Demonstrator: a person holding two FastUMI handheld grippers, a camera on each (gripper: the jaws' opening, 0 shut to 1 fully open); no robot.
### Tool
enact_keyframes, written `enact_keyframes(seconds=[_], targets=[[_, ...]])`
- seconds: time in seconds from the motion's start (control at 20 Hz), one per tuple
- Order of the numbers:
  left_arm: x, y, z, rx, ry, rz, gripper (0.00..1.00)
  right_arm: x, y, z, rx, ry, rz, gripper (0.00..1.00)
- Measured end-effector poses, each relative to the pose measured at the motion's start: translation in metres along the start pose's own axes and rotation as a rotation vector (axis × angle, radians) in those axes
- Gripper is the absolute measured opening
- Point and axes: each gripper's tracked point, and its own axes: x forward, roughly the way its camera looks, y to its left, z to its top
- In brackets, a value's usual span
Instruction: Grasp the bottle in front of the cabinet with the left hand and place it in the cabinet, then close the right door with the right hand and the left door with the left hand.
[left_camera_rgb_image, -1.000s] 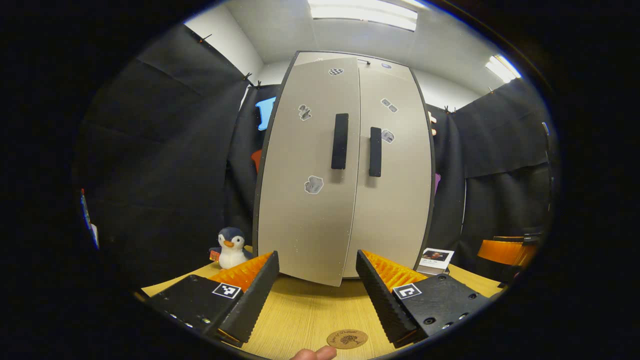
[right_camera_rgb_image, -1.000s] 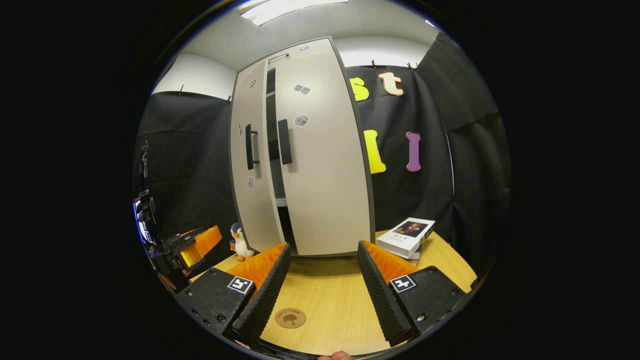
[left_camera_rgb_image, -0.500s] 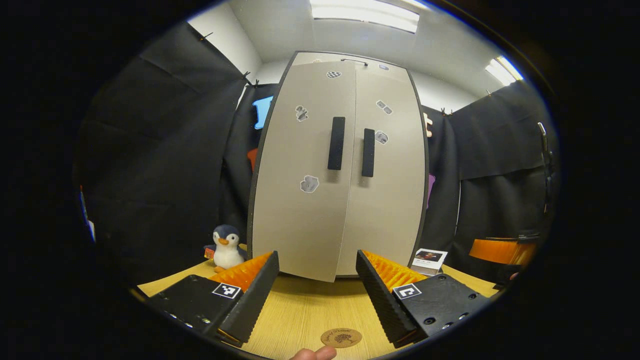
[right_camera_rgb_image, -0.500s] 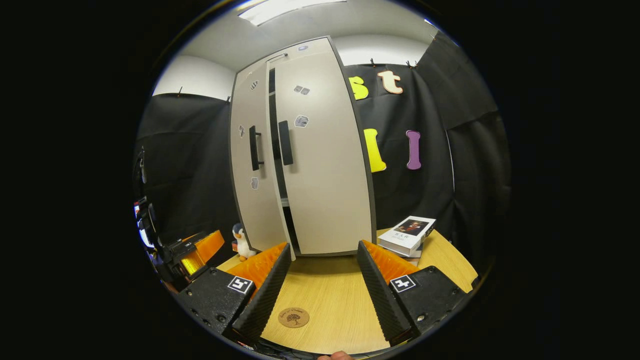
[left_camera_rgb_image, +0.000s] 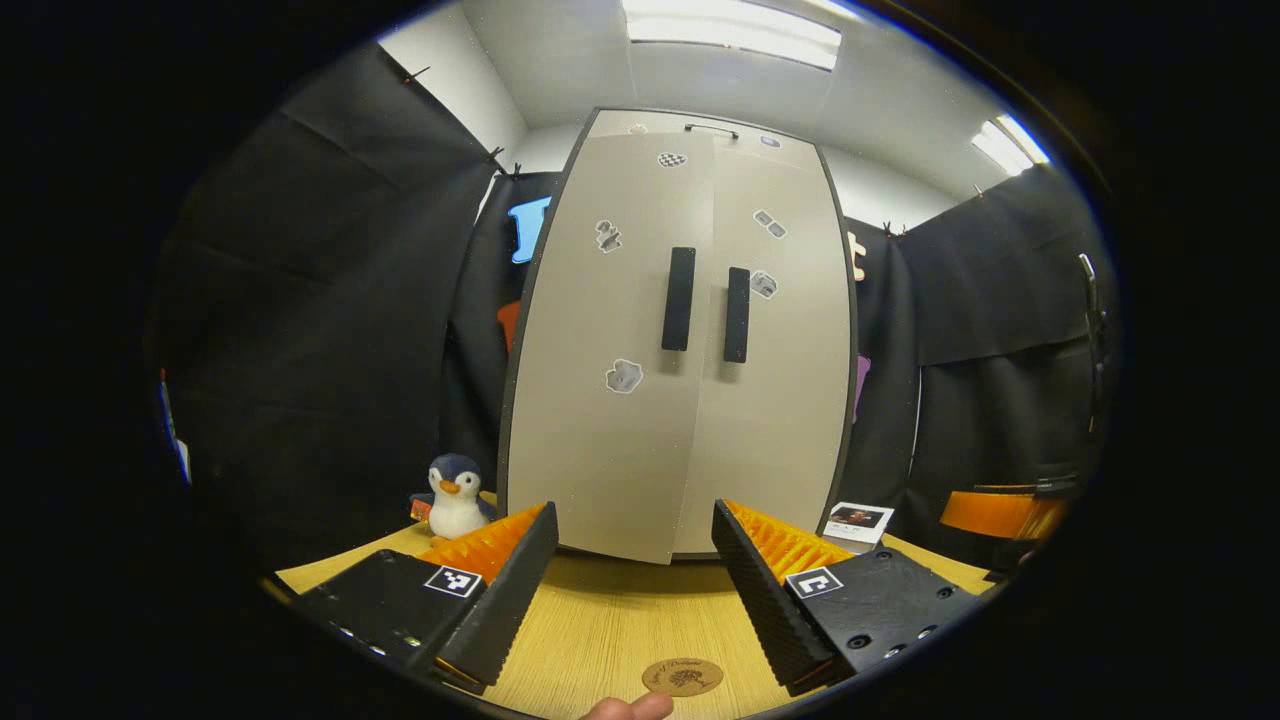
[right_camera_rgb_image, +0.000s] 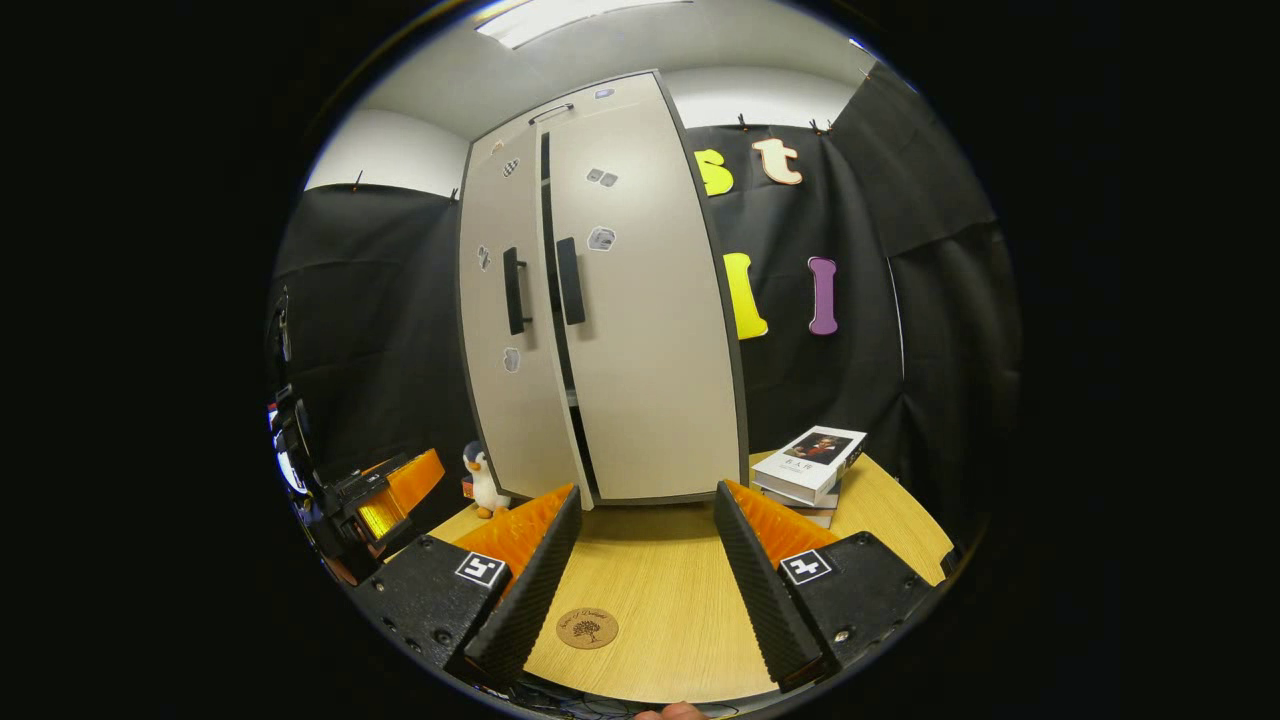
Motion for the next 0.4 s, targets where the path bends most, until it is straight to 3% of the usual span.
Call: enact_keyframes(seconds=[0.4], targets=[[-0.006, 0.000, -0.003, -0.033, 0.014, 0.008, 0.95, -0.003, 0.001, -0.016, 0.003, 0.039, 0.013, 0.82]])
